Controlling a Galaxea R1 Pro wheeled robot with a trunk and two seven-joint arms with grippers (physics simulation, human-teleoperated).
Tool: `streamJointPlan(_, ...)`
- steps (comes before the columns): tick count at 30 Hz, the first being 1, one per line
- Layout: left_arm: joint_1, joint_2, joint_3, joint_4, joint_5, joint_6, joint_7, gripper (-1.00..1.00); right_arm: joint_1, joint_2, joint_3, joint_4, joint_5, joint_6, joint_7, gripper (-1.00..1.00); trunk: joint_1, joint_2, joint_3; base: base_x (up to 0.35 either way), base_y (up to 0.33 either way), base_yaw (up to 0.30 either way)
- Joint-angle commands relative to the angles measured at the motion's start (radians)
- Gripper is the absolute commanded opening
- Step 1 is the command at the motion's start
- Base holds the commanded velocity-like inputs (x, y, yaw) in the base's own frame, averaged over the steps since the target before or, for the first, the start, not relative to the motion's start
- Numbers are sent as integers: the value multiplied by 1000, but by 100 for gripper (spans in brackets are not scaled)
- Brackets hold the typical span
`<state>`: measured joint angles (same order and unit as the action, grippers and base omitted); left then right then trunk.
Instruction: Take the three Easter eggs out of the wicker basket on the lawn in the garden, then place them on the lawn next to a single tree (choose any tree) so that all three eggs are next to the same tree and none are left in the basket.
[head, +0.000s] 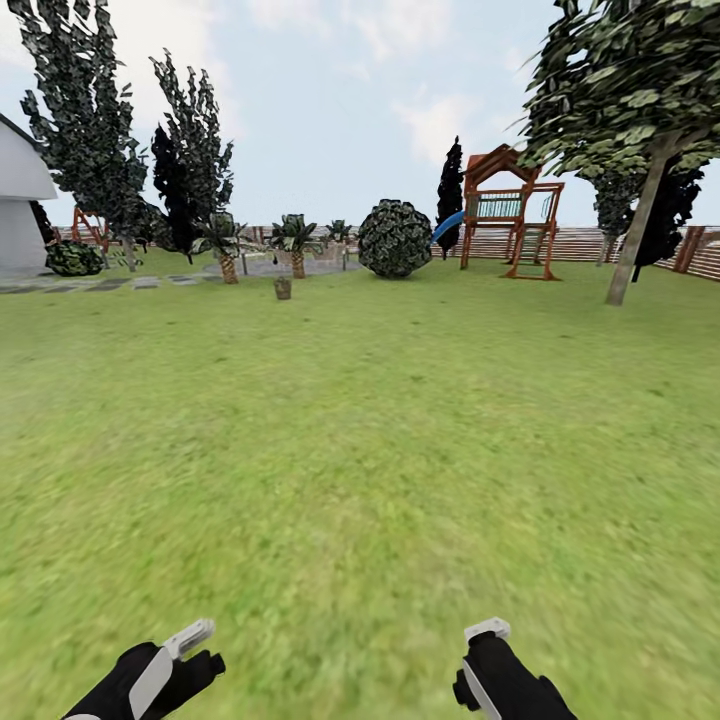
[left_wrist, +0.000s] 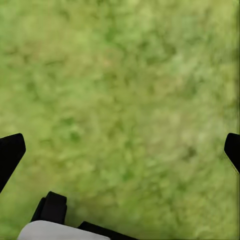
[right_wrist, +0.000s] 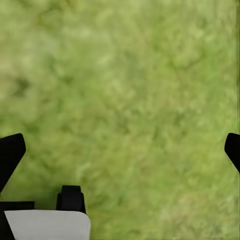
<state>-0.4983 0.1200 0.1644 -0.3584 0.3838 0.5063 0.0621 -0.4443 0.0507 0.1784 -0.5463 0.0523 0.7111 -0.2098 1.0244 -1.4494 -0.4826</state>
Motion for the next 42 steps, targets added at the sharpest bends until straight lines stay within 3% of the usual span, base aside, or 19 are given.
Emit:
streamJointPlan(1, 0, 0, 3, -2, 10, 6, 6, 100, -1, -1, 2, -1, 5, 7, 0, 100, 1, -1, -1, 325, 0, 0)
streamJointPlan(15, 0, -3, 3, -2, 10, 6, 5, 100, -1, -25, -2, -22, 2, 7, 0, 100, 1, -1, -1, 325, 0, 0)
streamJointPlan(42, 0, -2, 3, -2, 10, 6, 5, 100, -1, -26, -2, -27, 3, 7, 0, 100, 1, -1, -1, 325, 0, 3)
